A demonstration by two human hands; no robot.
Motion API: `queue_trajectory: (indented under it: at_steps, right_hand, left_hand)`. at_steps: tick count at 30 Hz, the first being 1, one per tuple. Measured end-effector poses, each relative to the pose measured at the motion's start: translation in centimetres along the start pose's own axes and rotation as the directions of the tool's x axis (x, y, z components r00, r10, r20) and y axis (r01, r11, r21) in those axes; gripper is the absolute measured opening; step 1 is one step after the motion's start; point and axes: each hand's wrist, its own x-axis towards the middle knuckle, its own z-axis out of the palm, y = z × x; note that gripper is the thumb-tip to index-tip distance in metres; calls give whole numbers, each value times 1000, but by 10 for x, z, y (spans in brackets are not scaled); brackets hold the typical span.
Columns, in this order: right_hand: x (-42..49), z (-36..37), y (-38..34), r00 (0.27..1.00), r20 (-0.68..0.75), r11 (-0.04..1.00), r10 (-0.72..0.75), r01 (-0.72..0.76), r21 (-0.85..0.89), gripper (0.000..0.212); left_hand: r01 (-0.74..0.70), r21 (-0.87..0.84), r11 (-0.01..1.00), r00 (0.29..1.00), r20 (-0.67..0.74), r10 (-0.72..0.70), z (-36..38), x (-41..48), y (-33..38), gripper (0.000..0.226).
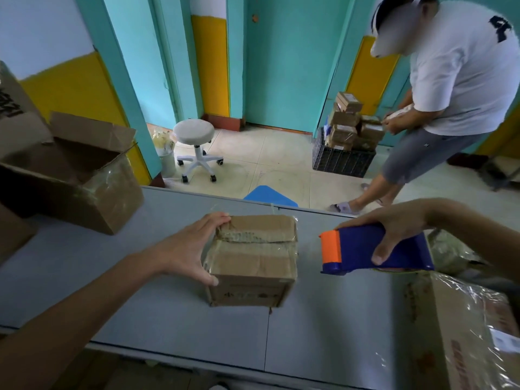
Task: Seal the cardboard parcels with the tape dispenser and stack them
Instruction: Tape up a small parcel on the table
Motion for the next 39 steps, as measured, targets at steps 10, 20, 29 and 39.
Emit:
queue_trajectory:
  at_steps: [10,20,29,39]
  right_hand:
    - [32,19,-11,998,44,997,-51,53,-53,74]
    - [20,8,-12,998,10,996,-62,63,-63,75]
    - [51,21,-36,995,-26,995,-101,100,-29,78]
    - [78,53,-43,966,-213,986,-146,125,-110,86]
  left_hand:
    - [-67,446,893,995,102,24,-13,39,99,140]
    - [-135,386,912,989,100,104,-4,56,92,124]
    - [-158,295,942,987,52,149,9,48,83,92]
    - [-165,327,931,981,-44,189,17,51,78,66]
